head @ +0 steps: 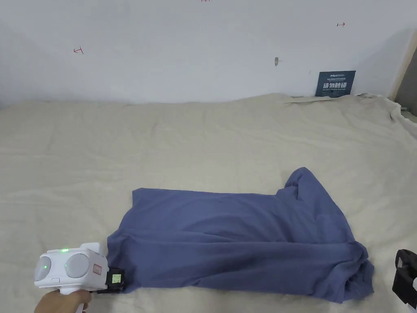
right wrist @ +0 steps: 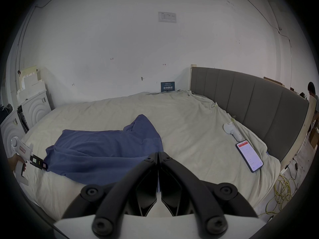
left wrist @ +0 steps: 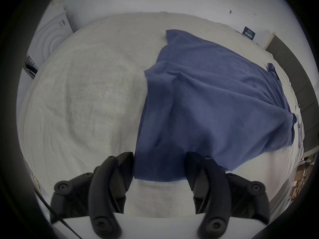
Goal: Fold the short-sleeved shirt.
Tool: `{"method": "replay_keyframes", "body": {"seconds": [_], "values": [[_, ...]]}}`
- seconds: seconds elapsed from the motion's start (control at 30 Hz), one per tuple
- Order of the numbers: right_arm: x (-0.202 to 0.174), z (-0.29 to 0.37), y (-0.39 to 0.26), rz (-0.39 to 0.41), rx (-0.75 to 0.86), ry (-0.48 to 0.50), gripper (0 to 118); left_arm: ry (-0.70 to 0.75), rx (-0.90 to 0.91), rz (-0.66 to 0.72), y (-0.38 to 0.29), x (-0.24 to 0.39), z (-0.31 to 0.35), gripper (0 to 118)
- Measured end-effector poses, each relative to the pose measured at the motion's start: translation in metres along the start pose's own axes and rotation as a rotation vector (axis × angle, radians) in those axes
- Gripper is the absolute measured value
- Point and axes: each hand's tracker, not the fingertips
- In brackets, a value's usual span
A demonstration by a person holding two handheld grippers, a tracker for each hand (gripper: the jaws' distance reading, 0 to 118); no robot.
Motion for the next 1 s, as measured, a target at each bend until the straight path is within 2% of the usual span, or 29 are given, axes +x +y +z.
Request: {"method": "replay_keyframes", "body": {"seconds": [0.03, 0.07, 0.13, 0.3, 0.4, 0.43, 0.47, 0.53, 0.57, 0.63, 0.77, 0.93, 0.97, 1.0], "values": [[0.001, -0.002, -0.001, -0.004, -0.008, 0.002, 0, 0.011, 0.015, -0.019, -0.001, 0.0, 0.002, 30], [0.002, -0.004, -0.002, -0.008, -0.013, 0.004, 0, 0.012, 0.02, -0.047, 0.0, 0.002, 0.005, 11], [0.002, -0.009, -0.005, -0.016, -0.03, 0.007, 0, -0.043, 0.043, -0.067, 0.002, 0.005, 0.008, 6], [0.007, -0.036, -0.01, -0.043, -0.115, 0.022, 0, -0.019, 0.068, -0.109, 0.002, 0.014, 0.021, 5], [0.008, -0.065, -0.019, -0.036, -0.217, 0.029, 1, -0.053, 0.105, -0.106, 0.005, 0.013, 0.035, 5], [0.009, -0.075, -0.022, -0.032, -0.263, 0.041, 6, -0.059, 0.117, -0.107, 0.006, 0.012, 0.039, 5], [0.009, -0.084, -0.025, -0.048, -0.291, 0.05, 17, -0.061, 0.127, -0.11, 0.006, 0.012, 0.043, 5], [0.008, -0.104, -0.034, -0.043, -0.353, 0.058, 55, -0.069, 0.142, -0.118, 0.008, 0.012, 0.049, 5], [0.008, -0.111, -0.037, -0.042, -0.356, 0.053, 67, -0.073, 0.148, -0.12, 0.009, 0.012, 0.051, 5], [0.002, -0.126, -0.046, -0.042, -0.419, 0.049, 79, -0.078, 0.158, -0.12, 0.011, 0.012, 0.054, 5], [-0.003, -0.148, -0.056, -0.061, -0.469, 0.045, 79, -0.088, 0.167, -0.112, 0.011, 0.011, 0.058, 5], [-0.022, -0.154, -0.058, -0.023, -0.492, 0.048, 76, -0.089, 0.16, -0.11, 0.006, 0.015, 0.062, 5], [-0.022, -0.157, -0.06, -0.021, -0.5, 0.052, 67, -0.088, 0.161, -0.109, 0.005, 0.017, 0.064, 5], [-0.022, -0.159, -0.062, -0.027, -0.518, 0.057, 49, -0.088, 0.159, -0.107, 0.004, 0.017, 0.064, 5]]}}
